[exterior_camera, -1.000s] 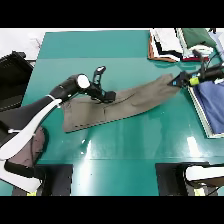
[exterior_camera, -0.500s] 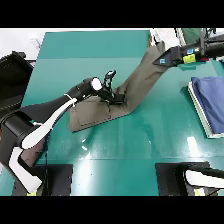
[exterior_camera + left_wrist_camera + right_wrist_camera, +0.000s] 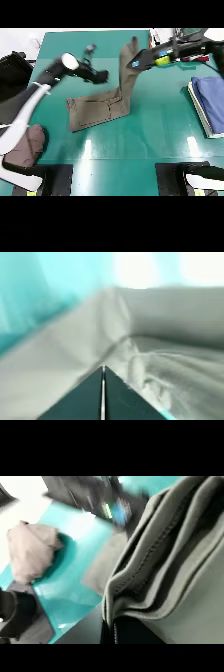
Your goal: Fold the shirts.
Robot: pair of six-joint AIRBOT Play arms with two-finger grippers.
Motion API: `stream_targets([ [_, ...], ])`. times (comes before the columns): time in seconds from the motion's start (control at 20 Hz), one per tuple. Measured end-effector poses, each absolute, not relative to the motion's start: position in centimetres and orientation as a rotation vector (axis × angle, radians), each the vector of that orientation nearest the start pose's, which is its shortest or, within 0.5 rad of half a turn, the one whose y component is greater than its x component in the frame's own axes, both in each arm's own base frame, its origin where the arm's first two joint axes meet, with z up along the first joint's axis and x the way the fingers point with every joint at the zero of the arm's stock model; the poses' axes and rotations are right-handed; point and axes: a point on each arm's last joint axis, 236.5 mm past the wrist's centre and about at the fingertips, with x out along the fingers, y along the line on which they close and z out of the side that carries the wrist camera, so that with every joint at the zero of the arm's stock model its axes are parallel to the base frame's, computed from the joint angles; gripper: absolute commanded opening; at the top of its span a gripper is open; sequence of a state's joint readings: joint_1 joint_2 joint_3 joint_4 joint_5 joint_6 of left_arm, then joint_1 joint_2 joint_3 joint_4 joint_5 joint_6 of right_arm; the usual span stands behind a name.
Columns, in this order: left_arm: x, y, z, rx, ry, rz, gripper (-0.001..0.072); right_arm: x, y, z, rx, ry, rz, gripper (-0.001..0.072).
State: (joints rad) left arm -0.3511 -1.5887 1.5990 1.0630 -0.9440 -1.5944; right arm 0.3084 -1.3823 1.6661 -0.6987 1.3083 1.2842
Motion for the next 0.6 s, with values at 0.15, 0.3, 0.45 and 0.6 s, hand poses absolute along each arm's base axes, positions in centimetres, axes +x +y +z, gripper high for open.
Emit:
stream_targets([
  [0.15,47.8,-18.9,15.5,-0.272,0.857,-0.431,0.0021,34.4,36.8,20.7,0.242,0.902,1.140,0.0198],
  [0.3,46.6,-12.2,21.2,-0.231,0.738,-0.316,0.0021,32.4,44.8,18.7,0.198,0.864,1.241,0.0363],
  [0.45,45.1,-8.8,23.7,-0.205,0.695,-0.254,0.0021,31.6,48.6,17.0,0.122,0.844,1.273,0.0364],
  [0.6,43.9,-8.3,24.2,-0.182,0.704,-0.250,0.0021,33.2,46.6,14.9,0.053,0.878,1.206,0.0363],
])
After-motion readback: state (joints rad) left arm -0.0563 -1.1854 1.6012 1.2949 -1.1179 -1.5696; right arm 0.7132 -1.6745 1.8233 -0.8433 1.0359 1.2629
